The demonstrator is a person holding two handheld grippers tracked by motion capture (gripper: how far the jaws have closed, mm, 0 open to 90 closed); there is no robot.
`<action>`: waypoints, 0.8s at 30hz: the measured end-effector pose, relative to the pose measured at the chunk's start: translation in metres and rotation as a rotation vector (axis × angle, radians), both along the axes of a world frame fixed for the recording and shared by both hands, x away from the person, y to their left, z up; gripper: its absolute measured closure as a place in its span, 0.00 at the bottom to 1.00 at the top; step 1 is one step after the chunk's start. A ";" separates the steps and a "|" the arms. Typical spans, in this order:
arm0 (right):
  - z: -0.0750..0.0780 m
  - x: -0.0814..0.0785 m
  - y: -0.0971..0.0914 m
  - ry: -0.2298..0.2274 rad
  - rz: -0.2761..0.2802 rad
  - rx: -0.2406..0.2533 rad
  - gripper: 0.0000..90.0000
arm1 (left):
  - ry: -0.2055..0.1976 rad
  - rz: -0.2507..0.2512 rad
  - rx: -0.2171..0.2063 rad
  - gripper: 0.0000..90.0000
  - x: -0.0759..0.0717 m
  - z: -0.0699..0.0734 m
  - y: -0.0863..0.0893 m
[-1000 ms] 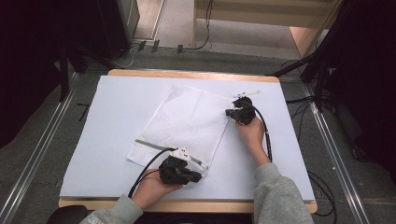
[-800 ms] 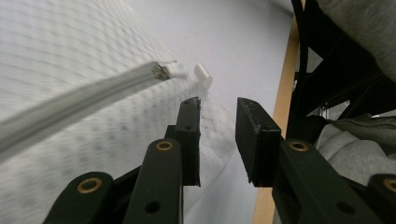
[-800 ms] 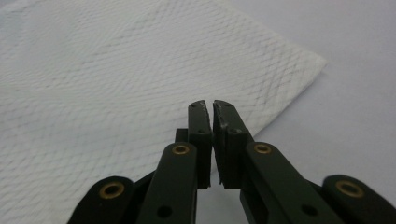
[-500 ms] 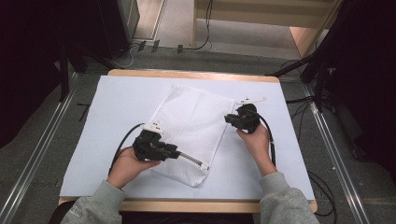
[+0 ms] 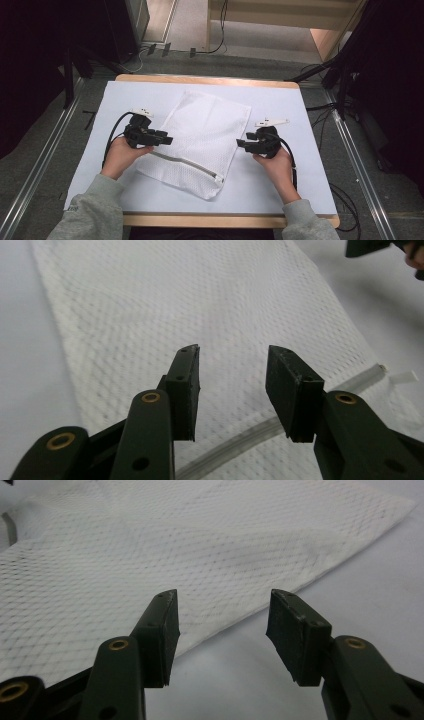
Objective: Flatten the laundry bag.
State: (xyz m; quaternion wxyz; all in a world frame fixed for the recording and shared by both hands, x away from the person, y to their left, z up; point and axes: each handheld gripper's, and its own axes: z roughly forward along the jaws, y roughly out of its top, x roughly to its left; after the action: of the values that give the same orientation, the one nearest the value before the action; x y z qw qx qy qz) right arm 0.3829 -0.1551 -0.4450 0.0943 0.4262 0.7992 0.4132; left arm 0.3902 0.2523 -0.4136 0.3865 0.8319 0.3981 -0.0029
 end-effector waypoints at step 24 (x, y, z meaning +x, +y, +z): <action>-0.010 -0.030 0.008 0.053 0.056 -0.016 0.52 | -0.003 0.122 0.072 0.55 0.052 -0.034 0.022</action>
State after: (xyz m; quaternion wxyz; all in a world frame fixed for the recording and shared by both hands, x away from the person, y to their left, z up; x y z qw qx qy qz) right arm 0.3529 -0.1470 -0.4550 0.0650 0.4139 0.8163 0.3976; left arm 0.4424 0.2742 -0.4473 0.3563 0.8196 0.4472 0.0360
